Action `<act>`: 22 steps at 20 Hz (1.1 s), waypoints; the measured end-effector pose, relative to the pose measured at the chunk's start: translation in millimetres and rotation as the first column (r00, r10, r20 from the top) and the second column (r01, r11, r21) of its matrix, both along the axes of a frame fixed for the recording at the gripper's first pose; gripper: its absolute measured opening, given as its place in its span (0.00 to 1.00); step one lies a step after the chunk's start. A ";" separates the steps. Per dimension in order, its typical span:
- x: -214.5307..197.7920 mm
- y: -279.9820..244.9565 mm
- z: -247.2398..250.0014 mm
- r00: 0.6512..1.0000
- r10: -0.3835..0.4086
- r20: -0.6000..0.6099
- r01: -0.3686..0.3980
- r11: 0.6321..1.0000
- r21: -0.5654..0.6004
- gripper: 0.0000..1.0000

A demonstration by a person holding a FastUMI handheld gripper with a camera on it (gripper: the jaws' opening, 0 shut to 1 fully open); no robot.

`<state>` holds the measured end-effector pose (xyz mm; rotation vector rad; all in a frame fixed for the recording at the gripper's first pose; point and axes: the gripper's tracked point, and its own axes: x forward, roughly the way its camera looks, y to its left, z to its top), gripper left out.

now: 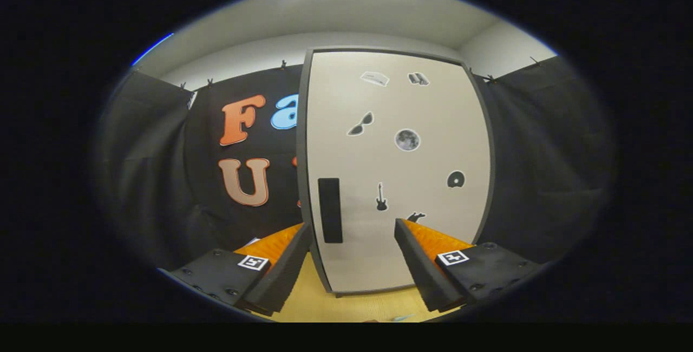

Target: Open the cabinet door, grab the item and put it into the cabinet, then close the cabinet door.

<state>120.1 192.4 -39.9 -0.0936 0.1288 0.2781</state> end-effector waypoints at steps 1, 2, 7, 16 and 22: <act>7.6 7.2 -2.7 1.000 0.002 -0.005 -0.002 1.000 -0.005 0.98; 16.2 14.0 -6.1 1.000 0.005 -0.012 -0.005 1.000 -0.011 0.98; 50.2 33.0 -21.4 0.999 -0.011 -0.043 0.009 0.999 -0.032 0.98; 77.9 38.3 -45.9 0.993 -0.033 -0.116 0.027 0.998 -0.052 0.54; 76.0 35.1 -49.9 0.988 -0.042 -0.146 0.035 0.998 -0.052 0.37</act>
